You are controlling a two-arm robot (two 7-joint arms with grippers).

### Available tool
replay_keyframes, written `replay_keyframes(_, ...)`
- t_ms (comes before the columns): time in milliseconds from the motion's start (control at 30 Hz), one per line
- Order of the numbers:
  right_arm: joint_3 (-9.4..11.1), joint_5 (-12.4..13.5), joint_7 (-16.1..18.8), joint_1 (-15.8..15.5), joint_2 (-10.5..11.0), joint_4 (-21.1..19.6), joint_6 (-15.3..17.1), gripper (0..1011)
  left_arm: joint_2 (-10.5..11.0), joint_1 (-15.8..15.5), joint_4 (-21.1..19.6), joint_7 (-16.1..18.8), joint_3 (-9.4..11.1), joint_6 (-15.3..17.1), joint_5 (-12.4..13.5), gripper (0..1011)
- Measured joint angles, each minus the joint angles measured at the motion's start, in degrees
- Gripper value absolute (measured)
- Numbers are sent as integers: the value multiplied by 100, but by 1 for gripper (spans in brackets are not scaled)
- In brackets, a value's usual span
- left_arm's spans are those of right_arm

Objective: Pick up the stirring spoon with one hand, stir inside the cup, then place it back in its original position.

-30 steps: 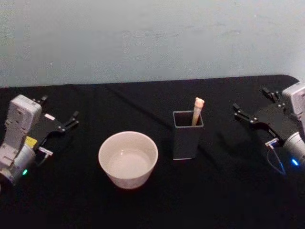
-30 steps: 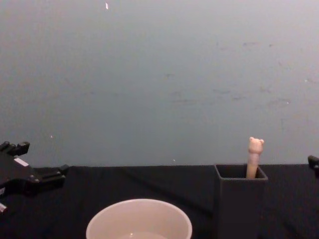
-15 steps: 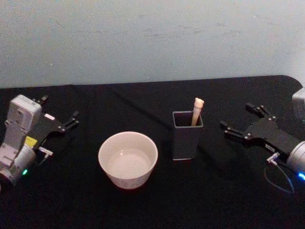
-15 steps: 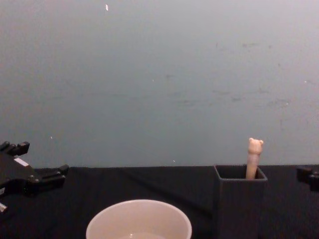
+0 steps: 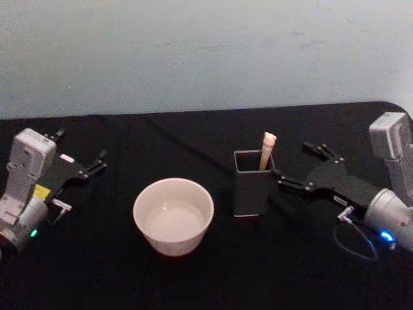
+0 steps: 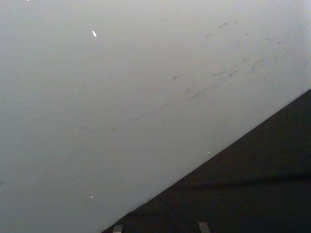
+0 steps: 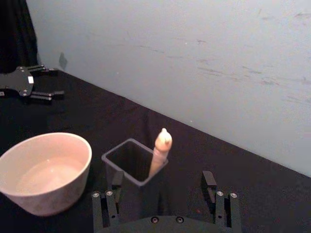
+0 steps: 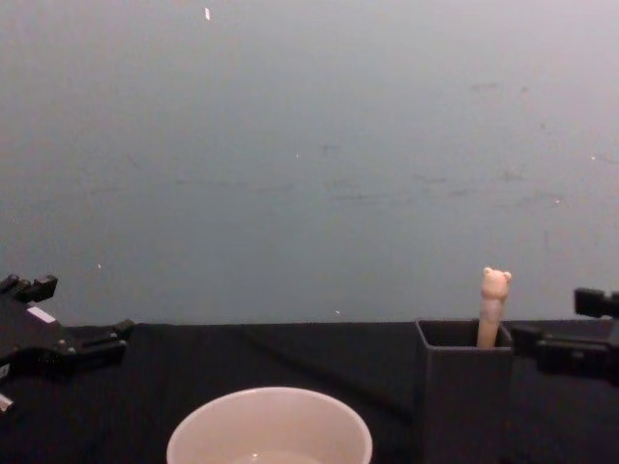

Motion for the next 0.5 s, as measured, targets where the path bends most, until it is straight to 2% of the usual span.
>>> replay_keyframes(500,-52,-71,303,695,-573,660,377,1002,0,0,0,0,0,0,0,1001)
